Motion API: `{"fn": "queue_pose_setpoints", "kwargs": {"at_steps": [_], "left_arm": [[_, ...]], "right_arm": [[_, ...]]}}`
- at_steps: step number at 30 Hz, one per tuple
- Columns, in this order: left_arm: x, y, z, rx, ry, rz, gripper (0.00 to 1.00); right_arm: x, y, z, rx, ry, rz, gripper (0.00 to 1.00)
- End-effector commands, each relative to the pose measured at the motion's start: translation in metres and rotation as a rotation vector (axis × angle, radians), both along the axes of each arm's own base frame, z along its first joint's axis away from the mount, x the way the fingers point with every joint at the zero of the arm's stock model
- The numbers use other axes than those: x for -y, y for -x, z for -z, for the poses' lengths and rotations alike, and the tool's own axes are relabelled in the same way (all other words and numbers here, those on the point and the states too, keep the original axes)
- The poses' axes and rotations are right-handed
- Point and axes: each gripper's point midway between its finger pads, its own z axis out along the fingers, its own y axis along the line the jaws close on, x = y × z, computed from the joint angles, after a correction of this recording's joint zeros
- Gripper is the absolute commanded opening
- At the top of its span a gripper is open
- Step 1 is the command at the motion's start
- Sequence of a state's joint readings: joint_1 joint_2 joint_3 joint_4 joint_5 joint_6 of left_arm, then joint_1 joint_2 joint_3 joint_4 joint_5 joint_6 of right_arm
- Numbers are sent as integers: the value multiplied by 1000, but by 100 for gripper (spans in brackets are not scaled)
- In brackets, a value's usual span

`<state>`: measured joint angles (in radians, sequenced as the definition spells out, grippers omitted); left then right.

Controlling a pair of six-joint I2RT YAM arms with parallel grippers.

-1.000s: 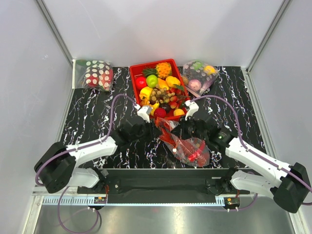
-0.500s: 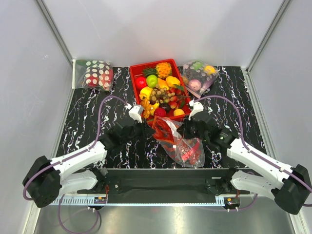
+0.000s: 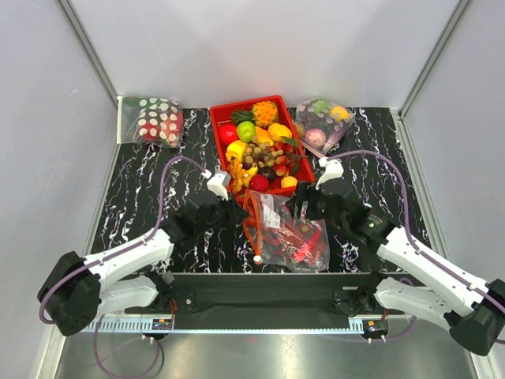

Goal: Open the zip-top bag and remove the fake food

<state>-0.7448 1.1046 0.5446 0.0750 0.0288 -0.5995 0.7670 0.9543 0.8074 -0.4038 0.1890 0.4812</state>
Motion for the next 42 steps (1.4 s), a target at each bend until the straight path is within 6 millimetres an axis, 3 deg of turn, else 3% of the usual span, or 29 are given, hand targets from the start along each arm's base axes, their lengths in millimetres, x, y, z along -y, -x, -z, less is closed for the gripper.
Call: {"fn": "queue_pose_setpoints", "kwargs": {"at_steps": [1,6,12,17,22,30,42], "left_arm": [[-19,-4,17,24,-89,-30,0],[-23,-6,20,26,-122,-29,0],[-27,-5,24,21,-133,-33,0],[-37,-7,26,25,-161,-46,0],[-43,-7,28,19,-153,-54,0],[-59,-4,36,-7,-181,-72,0],[-70,-1,30,-13,-141,-76,0]], "right_arm": [[15,-16,-33,90,-9,100,84],[27,-29,-21,36,-69,145,85],[42,-43,33,-77,-64,179,84],[40,-41,48,-102,-87,177,82],[46,-38,80,-155,-63,207,79],[52,-38,94,-161,-69,238,80],[69,-34,106,-159,-60,312,84]]}}
